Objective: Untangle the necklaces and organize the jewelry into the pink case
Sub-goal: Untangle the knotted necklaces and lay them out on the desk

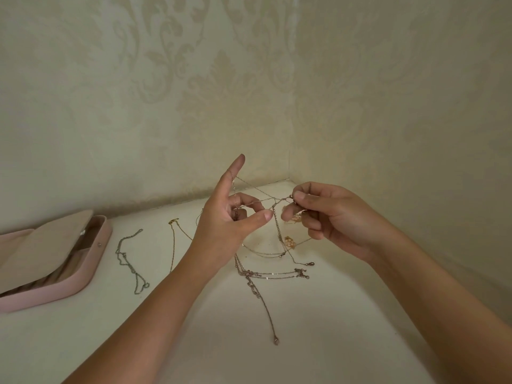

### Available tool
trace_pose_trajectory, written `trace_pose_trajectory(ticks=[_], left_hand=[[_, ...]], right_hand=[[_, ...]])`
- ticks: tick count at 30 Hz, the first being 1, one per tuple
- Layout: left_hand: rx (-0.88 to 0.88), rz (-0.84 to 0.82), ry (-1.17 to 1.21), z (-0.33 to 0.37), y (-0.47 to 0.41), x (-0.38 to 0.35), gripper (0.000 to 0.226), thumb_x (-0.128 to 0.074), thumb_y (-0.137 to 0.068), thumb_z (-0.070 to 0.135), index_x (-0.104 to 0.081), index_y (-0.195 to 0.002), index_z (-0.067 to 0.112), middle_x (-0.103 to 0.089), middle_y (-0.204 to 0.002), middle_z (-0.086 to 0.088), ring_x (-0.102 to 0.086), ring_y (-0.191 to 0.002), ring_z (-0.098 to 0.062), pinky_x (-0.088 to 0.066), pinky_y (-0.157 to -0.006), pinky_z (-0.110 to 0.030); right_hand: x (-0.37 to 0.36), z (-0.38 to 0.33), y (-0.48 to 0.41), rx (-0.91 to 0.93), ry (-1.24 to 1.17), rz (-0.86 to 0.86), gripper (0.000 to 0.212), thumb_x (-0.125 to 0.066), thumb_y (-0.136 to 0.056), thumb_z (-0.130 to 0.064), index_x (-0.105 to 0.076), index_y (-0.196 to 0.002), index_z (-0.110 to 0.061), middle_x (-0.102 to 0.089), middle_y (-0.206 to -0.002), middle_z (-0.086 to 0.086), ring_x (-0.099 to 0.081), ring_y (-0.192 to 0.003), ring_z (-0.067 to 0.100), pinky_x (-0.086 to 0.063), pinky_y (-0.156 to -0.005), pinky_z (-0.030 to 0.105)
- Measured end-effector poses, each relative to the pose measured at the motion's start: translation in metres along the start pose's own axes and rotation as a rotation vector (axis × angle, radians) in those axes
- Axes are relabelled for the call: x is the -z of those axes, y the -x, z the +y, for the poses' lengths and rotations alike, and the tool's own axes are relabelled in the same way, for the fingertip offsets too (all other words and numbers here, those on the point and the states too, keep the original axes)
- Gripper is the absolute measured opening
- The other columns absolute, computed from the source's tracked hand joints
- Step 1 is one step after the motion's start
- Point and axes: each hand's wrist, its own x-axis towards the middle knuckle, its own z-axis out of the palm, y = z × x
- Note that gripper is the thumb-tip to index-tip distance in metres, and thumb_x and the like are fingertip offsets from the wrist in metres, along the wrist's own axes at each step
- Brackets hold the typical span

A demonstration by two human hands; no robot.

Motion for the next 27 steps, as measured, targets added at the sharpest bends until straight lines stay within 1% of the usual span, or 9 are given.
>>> trace_pose_trajectory(ticks=[4,7,8,10,12,19,22,24,27], left_hand=[[0.003,-0.006,0.002,0.004,0.002,0.0,0.08,-0.072,-0.082,0.015,-0.031,-0.139,0.054,-0.068,-0.081,0.011,-0.033,-0.052,-0.014,-0.037,-0.05,-0.016],[0.05,-0.014,0.034,0.012,0.005,-0.003,0.072,-0.065,-0.088,0.016,-0.029,-0.141,0.049,-0.074,-0.094,0.004,-0.037,-0.053,-0.021,-0.05,-0.067,-0.045],[0.061,-0.023,0.059,0.014,0.005,-0.004,0.072,-0.064,-0.089,0.016,-0.027,-0.143,0.047,-0.075,-0.095,0.002,-0.038,-0.05,-0.021,-0.05,-0.065,-0.043],[0.054,-0.043,0.102,0.013,0.006,-0.004,0.075,-0.063,-0.088,0.017,-0.023,-0.146,0.045,-0.075,-0.095,-0.002,-0.034,-0.038,-0.008,-0.039,-0.045,-0.019],[0.068,-0.051,0.146,0.013,0.007,-0.005,0.076,-0.064,-0.086,0.016,-0.024,-0.145,0.044,-0.075,-0.094,-0.007,-0.038,-0.037,0.001,-0.032,-0.044,-0.009],[0.12,-0.085,0.234,0.009,0.003,-0.004,0.084,-0.07,-0.074,0.025,-0.028,-0.144,0.045,-0.073,-0.083,-0.002,-0.026,-0.043,-0.006,-0.026,-0.042,-0.015],[0.145,-0.102,0.266,0.01,0.002,-0.003,0.087,-0.077,-0.071,0.018,-0.033,-0.142,0.041,-0.062,-0.066,0.008,-0.025,-0.045,-0.006,-0.024,-0.042,-0.016],[0.168,-0.099,0.343,0.01,0.001,-0.003,0.077,-0.068,-0.073,0.013,-0.038,-0.14,0.04,-0.052,-0.066,0.006,-0.025,-0.045,-0.005,-0.023,-0.041,-0.016],[0.215,-0.092,0.493,0.014,0.0,-0.001,0.066,-0.056,-0.076,0.012,-0.043,-0.136,0.036,-0.056,-0.071,0.004,-0.025,-0.044,-0.004,-0.02,-0.039,-0.015]], right_hand=[[0.0,-0.001,0.001,0.023,0.03,0.0,0.008,-0.05,-0.096,-0.012,-0.052,-0.089,-0.01,-0.07,-0.085,0.008,-0.035,-0.042,0.007,-0.03,-0.04,0.017],[0.001,-0.002,0.001,0.067,0.107,-0.015,0.007,-0.049,-0.097,-0.013,-0.051,-0.091,-0.009,-0.07,-0.085,0.005,-0.027,-0.041,0.007,-0.02,-0.042,0.018],[0.001,-0.002,0.001,0.079,0.121,-0.026,0.007,-0.049,-0.097,-0.013,-0.051,-0.091,-0.009,-0.07,-0.085,0.005,-0.026,-0.041,0.007,-0.019,-0.043,0.018],[0.0,-0.001,0.002,0.097,0.124,-0.053,0.006,-0.051,-0.094,-0.014,-0.051,-0.091,-0.009,-0.069,-0.085,0.004,-0.025,-0.041,0.006,-0.02,-0.043,0.018],[-0.001,0.0,0.002,0.104,0.12,-0.082,0.011,-0.055,-0.088,-0.02,-0.052,-0.09,-0.01,-0.069,-0.084,0.004,-0.025,-0.042,0.006,-0.021,-0.043,0.017],[-0.001,0.001,0.001,0.111,0.106,-0.111,0.009,-0.055,-0.087,-0.019,-0.053,-0.089,-0.011,-0.067,-0.086,0.003,-0.037,-0.044,0.007,-0.028,-0.043,0.016],[0.002,0.001,0.001,0.121,0.077,-0.103,0.011,-0.055,-0.086,-0.019,-0.055,-0.09,-0.009,-0.065,-0.082,-0.002,-0.045,-0.051,0.009,-0.036,-0.049,0.017],[0.003,0.0,0.001,0.136,0.059,-0.109,0.016,-0.056,-0.083,-0.02,-0.055,-0.091,-0.007,-0.063,-0.072,-0.007,-0.048,-0.055,0.009,-0.039,-0.053,0.017],[0.003,0.001,0.0,0.155,0.067,-0.129,0.014,-0.062,-0.087,-0.018,-0.055,-0.091,-0.007,-0.06,-0.069,-0.01,-0.045,-0.057,0.008,-0.037,-0.055,0.017]])
